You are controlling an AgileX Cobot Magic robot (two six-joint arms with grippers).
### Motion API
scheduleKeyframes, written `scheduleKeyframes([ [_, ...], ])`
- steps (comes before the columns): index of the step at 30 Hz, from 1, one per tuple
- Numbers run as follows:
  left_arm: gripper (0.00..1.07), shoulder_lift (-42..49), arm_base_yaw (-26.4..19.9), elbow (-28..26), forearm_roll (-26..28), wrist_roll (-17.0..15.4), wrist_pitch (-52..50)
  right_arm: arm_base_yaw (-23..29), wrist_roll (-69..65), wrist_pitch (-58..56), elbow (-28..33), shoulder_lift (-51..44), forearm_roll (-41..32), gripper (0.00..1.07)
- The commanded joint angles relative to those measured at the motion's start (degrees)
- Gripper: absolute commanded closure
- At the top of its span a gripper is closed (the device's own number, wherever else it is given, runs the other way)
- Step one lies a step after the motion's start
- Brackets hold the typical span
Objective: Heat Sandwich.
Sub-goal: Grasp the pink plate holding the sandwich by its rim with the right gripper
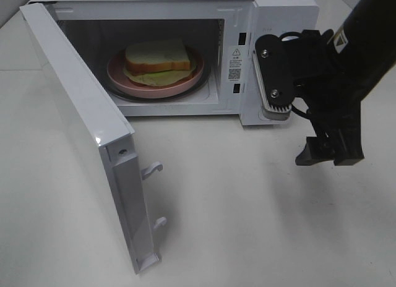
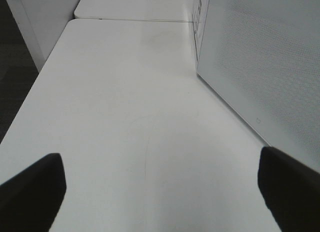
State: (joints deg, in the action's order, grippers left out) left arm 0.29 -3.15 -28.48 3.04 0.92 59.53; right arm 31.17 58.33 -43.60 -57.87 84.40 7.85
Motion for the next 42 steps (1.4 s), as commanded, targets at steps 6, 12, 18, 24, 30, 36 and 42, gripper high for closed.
scheduleKeyframes([
  [6,0.09,1.5,-0.1,0.1,0.2,0.1,-0.2,3.7,1.2,0.9,-7.5,6.6,2.3,0.11],
  [12,0.09,1.5,-0.1,0.1,0.2,0.1,-0.2,5.0,1.5,1.5,-11.7,10.9,2.3,0.12],
  [18,0.09,1.5,-0.1,0.1,0.2,0.1,-0.2,5.6,1.6,2.8,-17.7,16.5,2.3,0.13],
  [24,0.09,1.5,-0.1,0.1,0.2,0.1,-0.2,5.6,1.5,4.0,-21.3,19.9,2.3,0.13],
  [30,0.09,1.5,-0.1,0.1,0.2,0.1,-0.2,6.2,1.5,6.0,-24.6,23.3,2.1,0.15],
  [36,0.09,1.5,-0.1,0.1,0.2,0.1,-0.2,6.9,1.5,8.7,-28.8,27.7,1.9,0.15],
  [42,0.09,1.5,-0.1,0.1,0.2,0.1,-0.2,6.9,1.5,9.7,-32.3,31.6,1.9,0.16],
])
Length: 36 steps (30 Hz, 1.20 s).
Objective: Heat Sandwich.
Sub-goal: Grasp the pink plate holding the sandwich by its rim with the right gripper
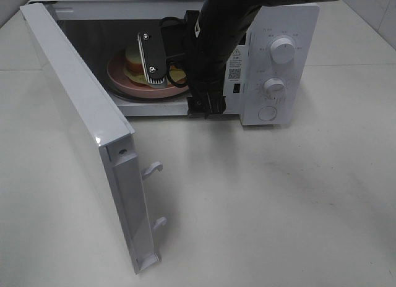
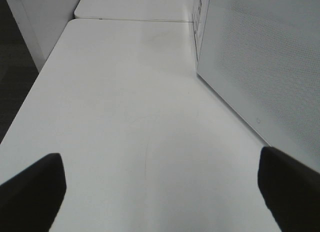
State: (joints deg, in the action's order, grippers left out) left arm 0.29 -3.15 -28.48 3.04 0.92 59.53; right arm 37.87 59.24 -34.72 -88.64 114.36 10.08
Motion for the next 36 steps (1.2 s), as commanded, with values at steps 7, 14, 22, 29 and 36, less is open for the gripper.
scheduleKeyframes([
  [7,0.09,1.5,-0.1,0.1,0.2,0.1,-0.2,0.2,0.4,1.5,-5.0,5.8,-0.3,0.18],
  [14,0.09,1.5,-0.1,0.1,0.2,0.1,-0.2,0.2,0.2,1.6,-10.7,10.3,-0.3,0.19],
  [22,0.09,1.5,-0.1,0.1,0.2,0.1,-0.2,0.2,-0.1,1.0,-16.2,15.7,-0.3,0.19],
  [29,0.09,1.5,-0.1,0.1,0.2,0.1,-0.2,0.1,-0.3,0.7,-18.8,19.3,-0.3,0.21],
  [36,0.09,1.5,-0.1,0.1,0.2,0.1,-0.2,0.1,-0.3,1.1,-19.0,21.0,-0.2,0.23],
])
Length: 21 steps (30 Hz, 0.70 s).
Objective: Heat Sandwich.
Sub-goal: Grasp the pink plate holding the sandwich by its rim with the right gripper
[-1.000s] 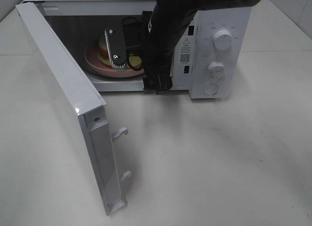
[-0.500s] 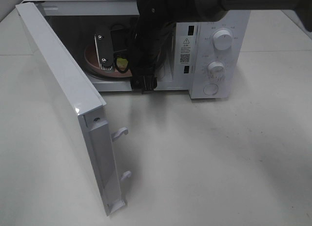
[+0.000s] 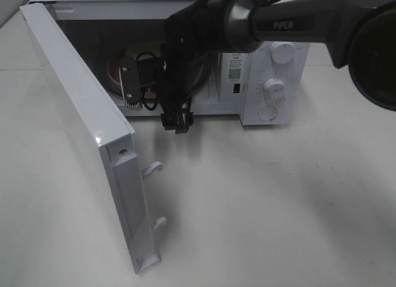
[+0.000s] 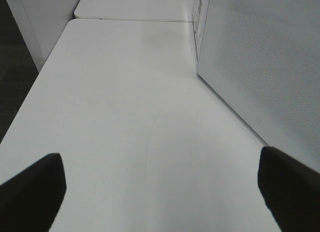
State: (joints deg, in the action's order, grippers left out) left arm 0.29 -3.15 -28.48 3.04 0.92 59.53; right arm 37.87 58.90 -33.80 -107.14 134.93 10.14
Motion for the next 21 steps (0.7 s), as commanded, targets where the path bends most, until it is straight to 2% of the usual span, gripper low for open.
scheduleKeyframes([
  [1,0.09,1.5,-0.1,0.1,0.2,0.1,-0.2,0.1,0.0,0.2,-0.5,0.9,-0.3,0.26],
  [3,0.09,1.5,-0.1,0.1,0.2,0.1,-0.2,0.1,0.0,0.2,-0.5,1.0,-0.2,0.28],
  [4,0.09,1.5,-0.1,0.1,0.2,0.1,-0.2,0.1,-0.2,0.2,-0.5,1.1,-0.2,0.32],
  [5,0.09,1.5,-0.1,0.1,0.2,0.1,-0.2,-0.1,-1.3,0.1,-0.5,1.5,-0.2,0.45],
  [6,0.09,1.5,-0.1,0.1,0.2,0.1,-0.2,-0.1,-1.3,0.1,-0.5,1.5,-0.2,0.45],
  [8,0.09,1.5,-0.1,0.1,0.2,0.1,-0.2,-0.5,-2.8,0.2,-0.5,1.6,-0.3,0.61],
  [9,0.09,1.5,-0.1,0.1,0.2,0.1,-0.2,-0.5,-3.4,0.2,-0.5,1.6,-0.3,0.84],
  [10,0.09,1.5,-0.1,0.1,0.2,0.1,-0.2,-0.5,-3.6,0.2,-0.5,1.6,-0.3,0.94],
  [11,0.09,1.5,-0.1,0.1,0.2,0.1,-0.2,-0.5,-3.6,0.2,-0.5,1.6,-0.3,0.94],
  [12,0.09,1.5,-0.1,0.1,0.2,0.1,-0.2,-0.5,-3.8,0.1,-0.5,1.6,-0.3,1.05],
  [21,0.09,1.5,-0.1,0.1,0.2,0.1,-0.2,-0.6,-3.8,-0.3,-0.5,1.6,-0.3,1.07],
])
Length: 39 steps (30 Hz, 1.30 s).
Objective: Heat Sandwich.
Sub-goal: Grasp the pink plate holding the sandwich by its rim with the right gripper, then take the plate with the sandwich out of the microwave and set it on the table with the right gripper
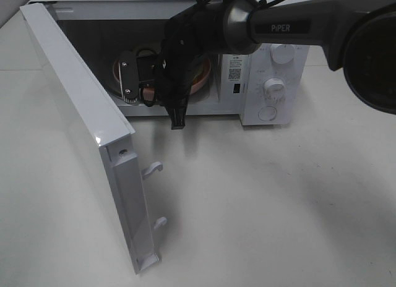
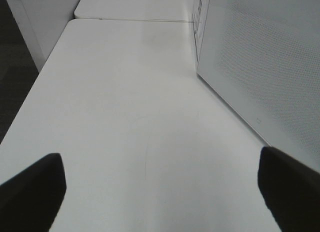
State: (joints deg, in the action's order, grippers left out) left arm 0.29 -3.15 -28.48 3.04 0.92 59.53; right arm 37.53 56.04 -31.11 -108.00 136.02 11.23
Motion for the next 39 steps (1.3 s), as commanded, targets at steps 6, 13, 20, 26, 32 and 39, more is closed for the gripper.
scheduleKeyframes([
  [6,0.09,1.5,-0.1,0.1,0.2,0.1,-0.2,-0.2,-0.6,-3.0,0.4,0.5,-1.4,1.07],
  [13,0.09,1.5,-0.1,0.1,0.2,0.1,-0.2,-0.2,1.9,-4.4,0.4,0.4,-1.4,1.07],
  [20,0.09,1.5,-0.1,0.1,0.2,0.1,-0.2,-0.2,8.3,-5.8,1.9,-1.9,-2.1,1.07],
  [26,0.09,1.5,-0.1,0.1,0.2,0.1,-0.2,-0.2,16.2,-4.6,6.6,-6.1,-5.8,1.07],
  [32,0.09,1.5,-0.1,0.1,0.2,0.1,-0.2,-0.2,19.5,-2.6,11.5,-10.4,-6.1,1.07],
  [39,0.09,1.5,-0.1,0.1,0.2,0.1,-0.2,-0.2,25.7,-1.0,17.4,-16.0,-9.3,1.07],
])
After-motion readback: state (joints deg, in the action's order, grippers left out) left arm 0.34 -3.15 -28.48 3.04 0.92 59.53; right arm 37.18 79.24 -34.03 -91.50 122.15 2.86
